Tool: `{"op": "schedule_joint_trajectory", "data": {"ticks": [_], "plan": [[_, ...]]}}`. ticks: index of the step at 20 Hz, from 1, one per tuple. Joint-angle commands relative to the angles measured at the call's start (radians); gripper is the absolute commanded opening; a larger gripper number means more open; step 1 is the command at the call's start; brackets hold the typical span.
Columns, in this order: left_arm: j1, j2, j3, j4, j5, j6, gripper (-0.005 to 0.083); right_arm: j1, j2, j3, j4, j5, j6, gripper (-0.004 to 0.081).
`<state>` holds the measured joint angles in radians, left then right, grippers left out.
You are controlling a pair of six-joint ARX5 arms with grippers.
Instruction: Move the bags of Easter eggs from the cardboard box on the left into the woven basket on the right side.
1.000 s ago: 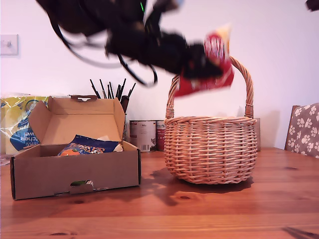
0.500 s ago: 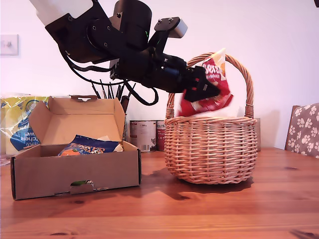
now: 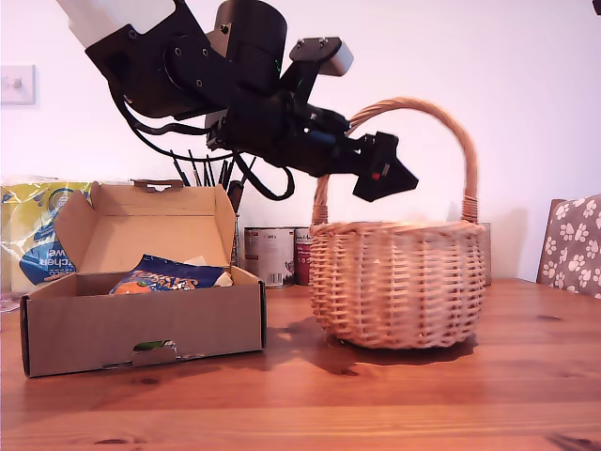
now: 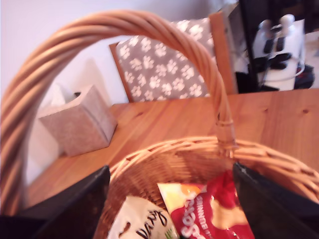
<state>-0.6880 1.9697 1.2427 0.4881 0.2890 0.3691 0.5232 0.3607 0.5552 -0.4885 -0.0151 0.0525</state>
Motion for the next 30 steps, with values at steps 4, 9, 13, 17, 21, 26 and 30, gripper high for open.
{"op": "schedule_joint_trajectory", "data": {"ticks": [4,9,13,17,21,26,30], "plan": [[-0.006,-0.163,0.007,-0.284,-0.050,-0.004,0.0220,-0.002,-0.006,-0.016,0.003,0.000,0.004,-0.0011],[0.047,-0.373,0.007,-0.650,-0.056,-0.003,-0.0019,-0.002,0.000,-0.016,0.010,-0.005,-0.010,-0.0011],[0.145,-0.442,0.005,-0.871,-0.054,-0.003,-0.0019,0.007,0.048,-0.016,0.044,-0.090,-0.032,-0.0011],[0.244,-0.453,-0.010,-0.912,-0.039,-0.003,-0.0019,0.046,0.119,-0.016,0.103,-0.090,-0.034,-0.0011],[0.336,-0.453,-0.029,-0.945,-0.009,0.006,-0.0019,0.080,0.185,-0.016,0.171,-0.090,-0.034,-0.0011],[0.455,-0.453,-0.043,-0.982,-0.008,0.032,-0.0019,0.092,0.241,-0.016,0.220,-0.090,-0.034,-0.0011],[0.528,-0.446,-0.043,-0.982,0.051,0.028,0.0169,0.092,0.252,-0.016,0.224,-0.090,-0.034,-0.0011]]}}
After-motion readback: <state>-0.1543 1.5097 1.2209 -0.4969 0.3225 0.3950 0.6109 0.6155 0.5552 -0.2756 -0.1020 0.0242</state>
